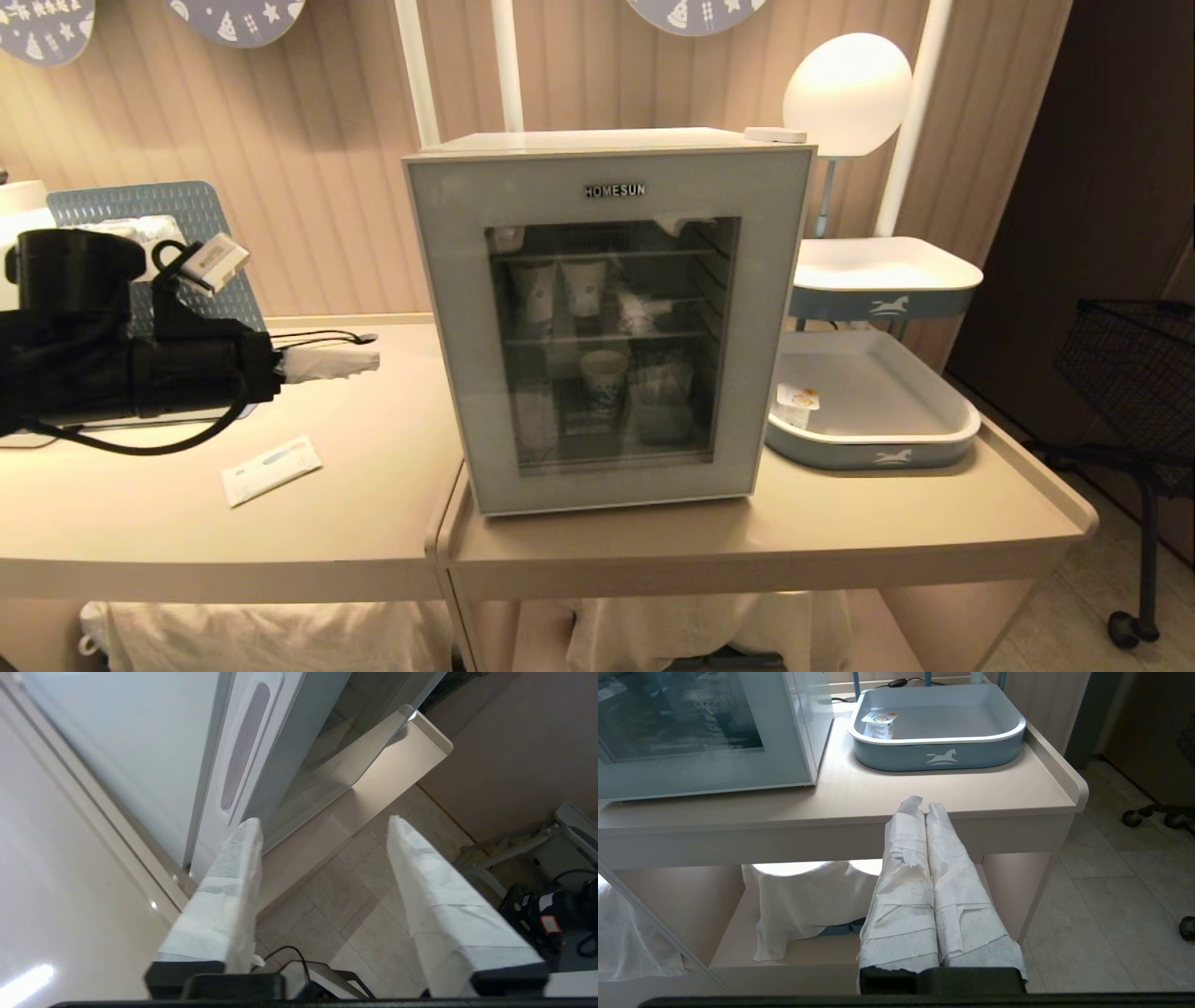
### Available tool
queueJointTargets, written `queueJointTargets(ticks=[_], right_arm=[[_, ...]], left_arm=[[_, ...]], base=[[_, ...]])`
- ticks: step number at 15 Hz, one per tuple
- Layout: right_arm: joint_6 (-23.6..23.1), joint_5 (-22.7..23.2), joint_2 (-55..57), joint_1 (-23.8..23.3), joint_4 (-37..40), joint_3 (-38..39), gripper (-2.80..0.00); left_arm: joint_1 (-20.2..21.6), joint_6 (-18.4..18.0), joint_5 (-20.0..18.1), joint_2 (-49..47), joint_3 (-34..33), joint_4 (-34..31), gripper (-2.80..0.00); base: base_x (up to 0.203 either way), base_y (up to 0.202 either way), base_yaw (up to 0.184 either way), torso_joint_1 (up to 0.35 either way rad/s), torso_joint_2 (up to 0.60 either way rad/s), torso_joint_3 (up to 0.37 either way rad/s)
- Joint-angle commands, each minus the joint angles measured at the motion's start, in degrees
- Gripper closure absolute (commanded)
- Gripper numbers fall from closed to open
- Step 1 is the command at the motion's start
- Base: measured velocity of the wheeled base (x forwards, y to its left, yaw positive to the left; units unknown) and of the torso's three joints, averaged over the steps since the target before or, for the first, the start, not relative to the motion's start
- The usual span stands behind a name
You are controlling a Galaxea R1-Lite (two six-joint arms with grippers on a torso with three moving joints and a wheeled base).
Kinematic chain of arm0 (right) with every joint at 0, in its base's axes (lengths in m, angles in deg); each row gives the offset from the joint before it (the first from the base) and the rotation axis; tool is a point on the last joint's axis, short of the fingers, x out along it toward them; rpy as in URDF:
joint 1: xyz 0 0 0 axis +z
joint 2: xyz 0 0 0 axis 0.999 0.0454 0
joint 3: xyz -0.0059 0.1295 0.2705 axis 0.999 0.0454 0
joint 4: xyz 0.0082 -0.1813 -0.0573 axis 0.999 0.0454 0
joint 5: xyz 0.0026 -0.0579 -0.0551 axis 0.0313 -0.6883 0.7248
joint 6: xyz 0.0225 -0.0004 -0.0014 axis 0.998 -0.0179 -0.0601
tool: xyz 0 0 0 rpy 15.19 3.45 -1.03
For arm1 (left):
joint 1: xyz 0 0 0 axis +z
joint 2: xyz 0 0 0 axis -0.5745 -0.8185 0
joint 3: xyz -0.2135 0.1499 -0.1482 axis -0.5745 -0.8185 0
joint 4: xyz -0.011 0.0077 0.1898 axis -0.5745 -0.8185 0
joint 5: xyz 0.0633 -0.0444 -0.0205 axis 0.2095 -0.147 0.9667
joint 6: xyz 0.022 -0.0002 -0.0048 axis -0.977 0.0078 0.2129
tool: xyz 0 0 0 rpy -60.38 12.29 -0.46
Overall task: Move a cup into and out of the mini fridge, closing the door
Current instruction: Open the freezer door
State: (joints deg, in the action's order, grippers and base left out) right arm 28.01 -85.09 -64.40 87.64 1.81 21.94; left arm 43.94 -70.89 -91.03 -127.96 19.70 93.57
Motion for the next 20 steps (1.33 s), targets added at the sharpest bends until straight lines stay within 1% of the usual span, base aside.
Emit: queueJointTargets(ticks=[1, 2, 3, 4, 5, 6, 9, 10, 13, 17, 20], right_arm=[[0.0, 0.0, 0.1, 0.0, 0.0, 0.1, 0.0], [0.0, 0.0, 0.1, 0.0, 0.0, 0.1, 0.0], [0.0, 0.0, 0.0, 0.0, 0.0, 0.0, 0.0], [0.0, 0.0, 0.1, 0.0, 0.0, 0.0, 0.0], [0.0, 0.0, 0.0, 0.0, 0.0, 0.0, 0.0], [0.0, 0.0, 0.1, 0.0, 0.0, 0.0, 0.0], [0.0, 0.0, 0.1, 0.0, 0.0, 0.1, 0.0], [0.0, 0.0, 0.1, 0.0, 0.0, 0.0, 0.0], [0.0, 0.0, 0.1, 0.0, 0.0, 0.0, 0.0], [0.0, 0.0, 0.0, 0.0, 0.0, 0.0, 0.0], [0.0, 0.0, 0.0, 0.0, 0.0, 0.0, 0.0]], left_arm=[[-0.2, 0.1, -1.7, -4.4, -3.0, 9.3, -2.8], [-0.9, 0.5, -2.6, -5.8, -4.4, 15.1, -2.8], [-2.1, 2.0, -3.1, -7.5, -5.3, 21.1, -2.8], [-3.4, 5.7, -3.4, -9.0, -5.5, 26.7, -2.8], [-4.7, 9.8, -3.5, -10.1, -5.5, 30.8, -2.8], [-5.8, 13.1, -3.5, -11.2, -5.5, 35.4, -2.8], [-8.6, 19.7, -3.5, -14.8, -5.7, 46.0, -2.8], [-9.0, 20.3, -3.3, -15.5, -5.8, 47.6, -2.8], [-9.2, 20.2, -2.9, -16.4, -5.5, 47.7, -2.8], [-9.1, 20.6, -3.3, -15.9, -6.5, 47.7, -2.8], [-9.2, 23.1, -4.1, -13.1, -8.6, 47.7, -2.8]], base=[[0.0, 0.0, 0.0, 0.0, 0.0, 0.0], [0.0, 0.0, 0.0, 0.0, 0.0, 0.0], [0.0, 0.0, 0.0, 0.0, 0.0, 0.0], [0.0, 0.0, 0.0, 0.0, 0.0, 0.0], [0.0, 0.0, 0.0, 0.0, 0.0, 0.0], [0.0, 0.0, 0.0, 0.0, 0.0, 0.0], [0.0, 0.0, 0.0, 0.0, 0.0, 0.0], [0.0, 0.0, 0.0, 0.0, 0.0, 0.0], [0.0, 0.0, 0.0, 0.0, 0.0, 0.0], [0.0, 0.0, 0.0, 0.0, 0.0, 0.0], [0.0, 0.0, 0.0, 0.0, 0.0, 0.0]])
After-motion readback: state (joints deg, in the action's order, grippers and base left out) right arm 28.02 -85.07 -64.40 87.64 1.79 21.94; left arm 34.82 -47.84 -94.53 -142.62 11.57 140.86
